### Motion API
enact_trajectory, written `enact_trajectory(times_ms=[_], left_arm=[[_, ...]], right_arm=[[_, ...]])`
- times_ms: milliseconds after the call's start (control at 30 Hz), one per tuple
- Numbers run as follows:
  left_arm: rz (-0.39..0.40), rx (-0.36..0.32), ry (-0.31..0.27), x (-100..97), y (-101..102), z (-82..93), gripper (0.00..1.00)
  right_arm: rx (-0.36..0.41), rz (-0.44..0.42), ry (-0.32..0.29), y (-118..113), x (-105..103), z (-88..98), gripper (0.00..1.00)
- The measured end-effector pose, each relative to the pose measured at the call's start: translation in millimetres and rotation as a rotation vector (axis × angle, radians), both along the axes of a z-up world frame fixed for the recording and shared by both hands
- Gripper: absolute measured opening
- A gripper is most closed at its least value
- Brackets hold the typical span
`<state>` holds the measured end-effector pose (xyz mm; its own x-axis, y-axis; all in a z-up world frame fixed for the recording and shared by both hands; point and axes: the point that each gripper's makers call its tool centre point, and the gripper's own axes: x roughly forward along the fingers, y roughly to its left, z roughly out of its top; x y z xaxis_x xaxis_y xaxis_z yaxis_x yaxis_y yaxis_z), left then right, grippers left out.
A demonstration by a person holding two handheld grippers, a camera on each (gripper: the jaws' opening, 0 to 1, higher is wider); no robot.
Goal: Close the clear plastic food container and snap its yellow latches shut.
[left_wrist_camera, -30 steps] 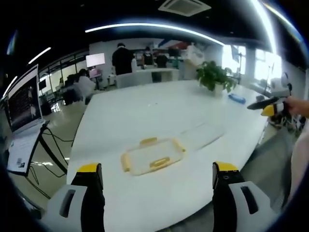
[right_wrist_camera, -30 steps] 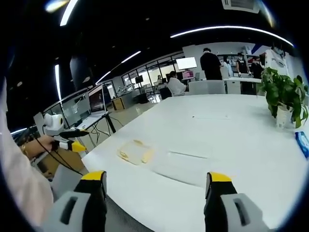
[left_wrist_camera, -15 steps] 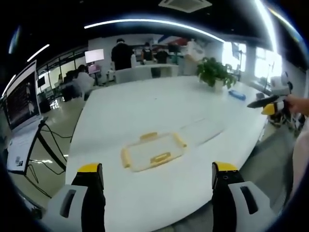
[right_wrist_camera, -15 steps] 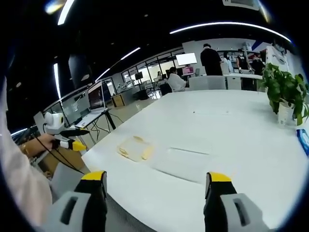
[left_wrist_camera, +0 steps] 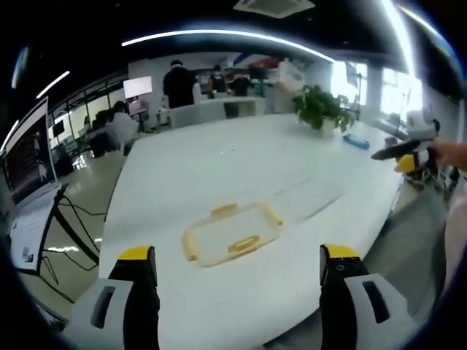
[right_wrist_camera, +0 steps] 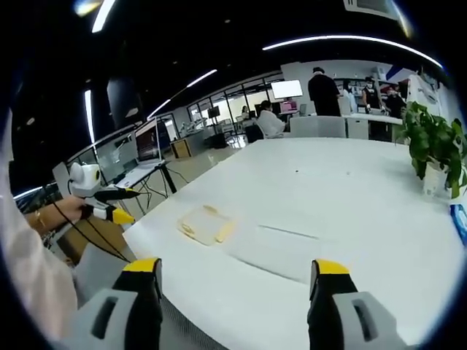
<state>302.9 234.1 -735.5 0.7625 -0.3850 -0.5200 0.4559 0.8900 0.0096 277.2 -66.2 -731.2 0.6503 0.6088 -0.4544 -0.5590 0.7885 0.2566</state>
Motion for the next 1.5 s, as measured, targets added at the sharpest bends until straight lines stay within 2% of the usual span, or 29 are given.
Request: enact_trajectory(times_ms=[267,533,633,733,900,1333,1500], left_arm=[[-0.014,0.011,0.008,-0.7,1,-2.6,0.91],[-0.035,0.044,0.007,-0.5,8,-7.5,0.9],[-0.039,0.046,0.03,-1.5,10,-12.7,0.89],[-0.058,0.062,0.025,-1.1,10,-13.2,0.89],[-0.086,0.061,0.026,4.8,10,-17.4,0.89],[-0.164,0.113,0.043,21.0,15,-31.2,0.88],[-0.193,0.134,0.046,30.1,19,-37.1,0.88]], right_arm=[[-0.001,0.016,0.008,3,-3,-2.1,0.83],[-0.041,0.083,0.012,12,-5,-7.9,0.83],[-0.063,0.107,0.026,16,-6,-12.2,0.82],[-0.055,0.146,0.022,27,-9,-13.3,0.82],[-0.109,0.193,0.021,37,-9,-17.8,0.81],[-0.142,0.259,0.015,61,11,-16.4,0.8],[-0.162,0.31,0.02,76,18,-19.8,0.8]])
